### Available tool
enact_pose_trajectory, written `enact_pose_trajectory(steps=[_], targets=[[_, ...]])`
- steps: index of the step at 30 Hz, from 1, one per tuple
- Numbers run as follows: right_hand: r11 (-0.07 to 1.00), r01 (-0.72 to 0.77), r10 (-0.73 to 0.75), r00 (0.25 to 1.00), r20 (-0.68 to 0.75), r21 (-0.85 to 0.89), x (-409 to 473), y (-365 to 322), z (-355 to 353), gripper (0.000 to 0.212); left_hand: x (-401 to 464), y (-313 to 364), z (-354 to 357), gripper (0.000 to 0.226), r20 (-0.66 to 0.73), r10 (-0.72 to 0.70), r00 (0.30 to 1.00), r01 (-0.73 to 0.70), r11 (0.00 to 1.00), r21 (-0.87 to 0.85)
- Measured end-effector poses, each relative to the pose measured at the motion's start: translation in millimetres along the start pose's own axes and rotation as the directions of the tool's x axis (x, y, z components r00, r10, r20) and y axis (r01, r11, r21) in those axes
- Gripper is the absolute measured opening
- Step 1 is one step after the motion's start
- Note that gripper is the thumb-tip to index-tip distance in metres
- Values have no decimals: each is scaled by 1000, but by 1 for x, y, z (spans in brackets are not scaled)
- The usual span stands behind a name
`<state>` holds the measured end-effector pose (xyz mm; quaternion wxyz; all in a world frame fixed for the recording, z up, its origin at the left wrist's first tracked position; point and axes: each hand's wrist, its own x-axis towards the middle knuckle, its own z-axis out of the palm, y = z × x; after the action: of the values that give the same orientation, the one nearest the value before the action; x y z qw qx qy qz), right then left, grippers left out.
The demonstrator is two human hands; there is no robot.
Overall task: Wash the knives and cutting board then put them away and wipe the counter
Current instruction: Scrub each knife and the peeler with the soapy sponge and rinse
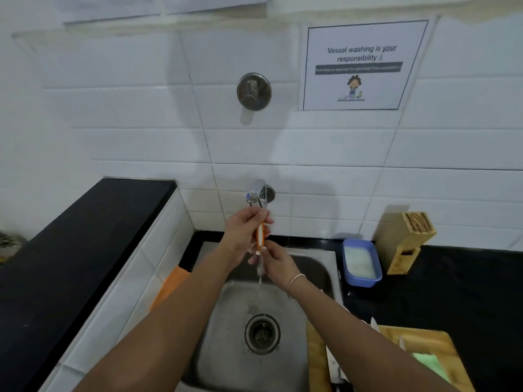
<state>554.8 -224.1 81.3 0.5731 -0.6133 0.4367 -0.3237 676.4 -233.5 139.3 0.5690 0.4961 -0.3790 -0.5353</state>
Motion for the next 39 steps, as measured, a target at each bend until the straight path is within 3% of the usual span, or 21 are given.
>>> enact_pose_trajectory(steps=[3, 6, 9, 12, 14, 15, 19, 22, 25, 28, 29, 32, 33, 37, 39], targets=[[999, -21, 20, 999, -50, -36, 2, -2, 9, 31, 4, 1, -9, 14, -33, 40, 999, -27, 945, 326], [991, -23, 8, 994, -106, -135, 8, -1, 18, 27, 8, -5, -18, 22, 42, 29, 999, -48, 829, 557], [969, -26, -4, 993, -122, -245, 7, -8, 22, 23, 8, -9, -24, 32, 86, 34, 996, -90, 549, 831], [962, -36, -3, 990, -140, -271, 6, -8, 25, 23, 7, -8, -25, 31, 156, 126, 980, -192, 366, 910], [964, -32, -7, 989, -147, -265, 9, -7, 25, 21, 8, -7, -28, 28, 210, 165, 964, -259, 387, 885], [966, -26, -14, 988, -152, -257, 11, -8, 26, 19, 10, -7, -30, 27, 230, 170, 958, -283, 456, 844], [972, 1, -42, 985, -170, -234, 19, -14, 28, 20, 17, 1, -30, 22, 227, 59, 972, -164, 863, 478], [979, 16, -53, 983, -177, -204, 19, -18, 29, 21, 20, 6, -28, 27, 244, -10, 970, -83, 926, 368], [991, 30, -49, 989, -142, -130, 16, -19, 28, 23, 25, 3, -29, 30, 280, 0, 960, -148, 851, 505], [992, 5, -21, 991, -129, -123, 18, -10, 27, 21, 30, -8, -31, 32, 300, 85, 950, -291, 589, 754], [993, -1, -17, 990, -142, -120, 20, -5, 27, 20, 31, -11, -31, 33, 272, 130, 954, -297, 555, 777], [997, -30, 18, 986, -167, -71, 22, 4, 27, 22, 35, -17, -37, 41, 45, 216, 975, -192, 732, 653], [998, -47, 39, 986, -162, -48, 22, 6, 27, 22, 38, -17, -39, 41, -24, 224, 974, -155, 744, 650], [997, -80, 79, 989, -129, -5, 21, 16, 28, 20, 50, -6, -43, 41, -19, 231, 973, -88, 446, 891], [996, -84, 83, 989, -124, -5, 21, 20, 30, 19, 56, -2, -41, 46, -14, 195, 981, -73, 431, 900]])
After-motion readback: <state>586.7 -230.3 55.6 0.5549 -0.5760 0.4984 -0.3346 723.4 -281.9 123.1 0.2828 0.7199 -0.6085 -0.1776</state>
